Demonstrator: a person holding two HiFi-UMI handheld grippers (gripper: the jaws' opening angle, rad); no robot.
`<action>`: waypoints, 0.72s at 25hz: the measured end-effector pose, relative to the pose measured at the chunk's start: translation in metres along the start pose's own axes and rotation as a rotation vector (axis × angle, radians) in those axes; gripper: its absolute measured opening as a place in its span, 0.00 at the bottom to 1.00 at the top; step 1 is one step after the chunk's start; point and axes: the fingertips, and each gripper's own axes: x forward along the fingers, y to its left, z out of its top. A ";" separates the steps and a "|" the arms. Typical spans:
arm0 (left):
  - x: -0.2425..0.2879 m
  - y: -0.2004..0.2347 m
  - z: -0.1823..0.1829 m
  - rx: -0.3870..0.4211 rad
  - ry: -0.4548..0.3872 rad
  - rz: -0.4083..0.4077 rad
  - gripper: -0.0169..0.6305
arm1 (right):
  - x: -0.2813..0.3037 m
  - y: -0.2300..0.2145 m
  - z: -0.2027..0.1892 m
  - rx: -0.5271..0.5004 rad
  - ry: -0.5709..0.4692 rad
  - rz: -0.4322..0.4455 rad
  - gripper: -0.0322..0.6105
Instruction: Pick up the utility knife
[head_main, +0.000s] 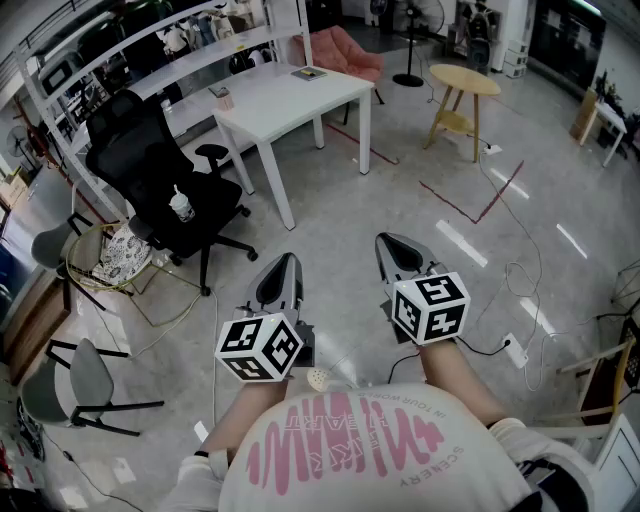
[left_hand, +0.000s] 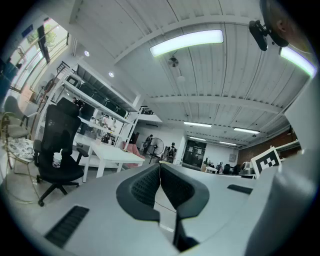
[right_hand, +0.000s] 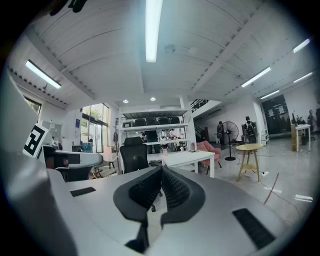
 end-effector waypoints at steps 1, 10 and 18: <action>0.000 0.000 0.000 0.000 0.000 0.000 0.06 | 0.000 0.001 0.001 -0.001 -0.001 0.000 0.07; -0.001 -0.007 -0.001 -0.007 -0.006 -0.009 0.06 | -0.007 -0.003 -0.001 -0.004 0.001 -0.004 0.07; -0.005 -0.014 -0.027 -0.037 0.015 -0.015 0.06 | -0.019 -0.014 -0.027 0.093 0.015 0.005 0.08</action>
